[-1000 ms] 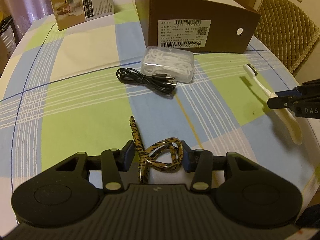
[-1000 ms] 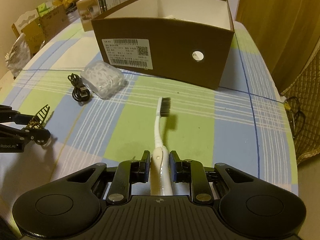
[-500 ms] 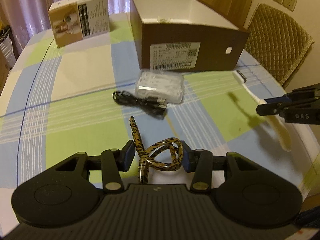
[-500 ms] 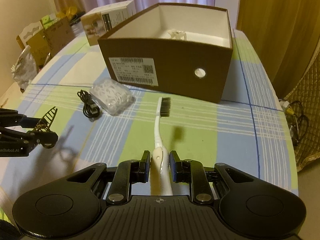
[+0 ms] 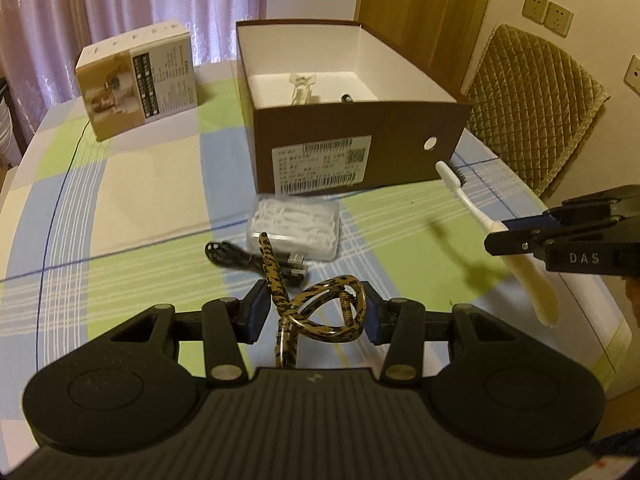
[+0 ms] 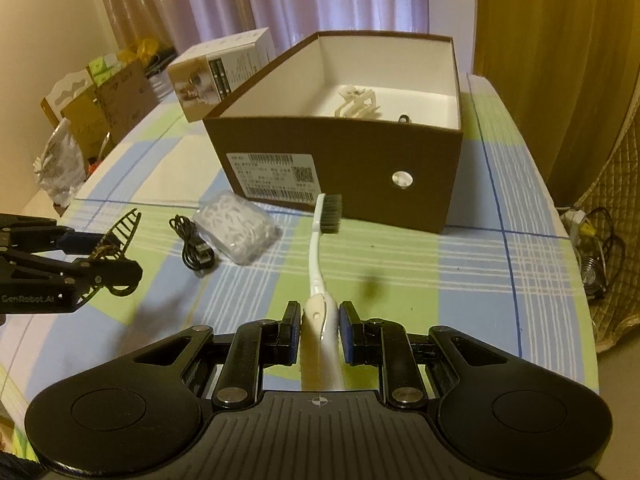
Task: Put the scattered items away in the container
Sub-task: 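Lift the leopard cord with left tool while right tool lifts the toothbrush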
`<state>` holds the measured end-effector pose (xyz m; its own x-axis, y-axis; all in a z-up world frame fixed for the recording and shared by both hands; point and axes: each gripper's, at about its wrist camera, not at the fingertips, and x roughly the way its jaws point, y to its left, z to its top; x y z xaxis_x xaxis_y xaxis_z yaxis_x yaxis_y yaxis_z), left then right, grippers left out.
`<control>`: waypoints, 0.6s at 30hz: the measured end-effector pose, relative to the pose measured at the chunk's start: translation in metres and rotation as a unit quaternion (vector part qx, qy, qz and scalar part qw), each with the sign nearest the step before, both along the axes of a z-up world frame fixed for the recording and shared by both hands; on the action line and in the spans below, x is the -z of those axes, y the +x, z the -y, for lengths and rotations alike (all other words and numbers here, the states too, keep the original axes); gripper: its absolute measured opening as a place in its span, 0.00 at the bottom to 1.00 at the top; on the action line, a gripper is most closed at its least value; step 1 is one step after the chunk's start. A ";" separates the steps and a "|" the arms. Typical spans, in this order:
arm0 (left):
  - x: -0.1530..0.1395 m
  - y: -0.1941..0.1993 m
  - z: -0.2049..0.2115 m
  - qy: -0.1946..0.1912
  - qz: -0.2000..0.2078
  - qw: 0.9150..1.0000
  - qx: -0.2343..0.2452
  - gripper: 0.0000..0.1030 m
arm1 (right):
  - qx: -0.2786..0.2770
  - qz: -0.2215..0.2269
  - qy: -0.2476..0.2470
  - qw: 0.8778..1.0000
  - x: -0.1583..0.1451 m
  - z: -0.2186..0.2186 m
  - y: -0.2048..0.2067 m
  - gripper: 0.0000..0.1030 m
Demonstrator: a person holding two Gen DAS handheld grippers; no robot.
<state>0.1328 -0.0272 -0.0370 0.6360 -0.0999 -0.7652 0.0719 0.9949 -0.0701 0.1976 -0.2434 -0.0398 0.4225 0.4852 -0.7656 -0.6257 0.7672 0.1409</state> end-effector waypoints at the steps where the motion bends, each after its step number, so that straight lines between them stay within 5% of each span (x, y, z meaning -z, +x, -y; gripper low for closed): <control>1: -0.001 0.002 0.001 0.001 0.002 1.000 0.001 0.41 | 0.000 0.001 0.001 1.000 -0.001 0.000 0.001 0.17; 18: -0.019 0.034 0.009 0.012 0.031 0.999 0.024 0.41 | 0.005 0.004 0.032 0.999 -0.021 0.000 0.020 0.17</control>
<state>0.1669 -0.0360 -0.0183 0.6778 -0.1136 -0.7264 0.1239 0.9915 -0.0395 0.2176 -0.2432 -0.0186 0.4337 0.5296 -0.7290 -0.6202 0.7623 0.1848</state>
